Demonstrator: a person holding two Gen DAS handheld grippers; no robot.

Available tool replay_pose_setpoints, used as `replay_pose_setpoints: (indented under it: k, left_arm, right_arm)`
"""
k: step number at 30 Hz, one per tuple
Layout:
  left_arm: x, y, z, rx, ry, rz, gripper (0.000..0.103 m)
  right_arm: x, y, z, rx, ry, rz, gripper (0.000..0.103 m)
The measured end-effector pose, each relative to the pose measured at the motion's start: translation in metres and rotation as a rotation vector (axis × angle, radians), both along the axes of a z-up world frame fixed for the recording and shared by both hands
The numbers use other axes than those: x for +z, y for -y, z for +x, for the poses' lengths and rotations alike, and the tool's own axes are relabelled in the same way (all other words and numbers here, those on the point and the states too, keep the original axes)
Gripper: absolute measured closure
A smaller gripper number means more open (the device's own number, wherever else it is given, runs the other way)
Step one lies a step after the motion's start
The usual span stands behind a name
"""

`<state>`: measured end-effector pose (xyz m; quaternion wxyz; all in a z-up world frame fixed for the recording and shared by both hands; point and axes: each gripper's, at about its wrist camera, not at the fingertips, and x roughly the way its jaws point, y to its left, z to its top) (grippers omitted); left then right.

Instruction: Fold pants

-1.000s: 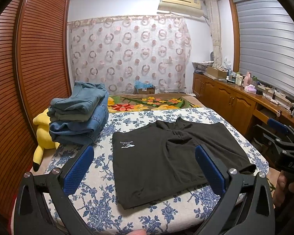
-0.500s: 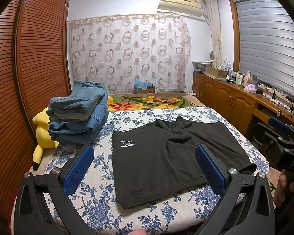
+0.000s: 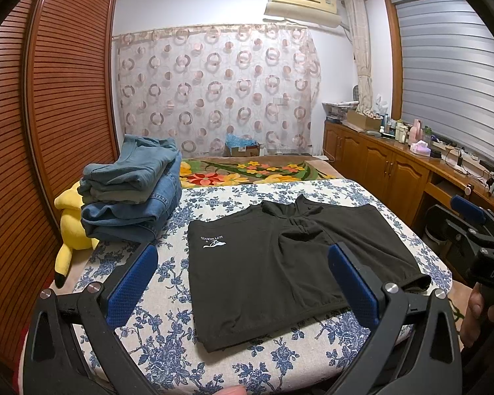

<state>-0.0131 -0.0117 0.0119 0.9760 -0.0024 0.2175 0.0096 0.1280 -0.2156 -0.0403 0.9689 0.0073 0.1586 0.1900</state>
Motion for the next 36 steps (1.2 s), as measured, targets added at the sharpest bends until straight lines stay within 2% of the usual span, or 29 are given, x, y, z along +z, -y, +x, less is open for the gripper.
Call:
replay_pose_setpoints:
  k: [19, 24, 36]
  left_arm:
    - [-0.002, 0.004, -0.001, -0.005, -0.009, -0.002, 0.0]
    - [-0.015, 0.009, 0.01, -0.018, -0.026, 0.023, 0.0]
    - [-0.036, -0.003, 0.041, -0.074, -0.095, 0.01, 0.0]
  right_arm:
    - [-0.003, 0.001, 0.002, 0.006, 0.001, 0.015, 0.0]
    - [-0.007, 0.002, 0.007, 0.018, -0.011, 0.033, 0.0]
    - [-0.016, 0.007, 0.022, -0.003, -0.034, 0.014, 0.0]
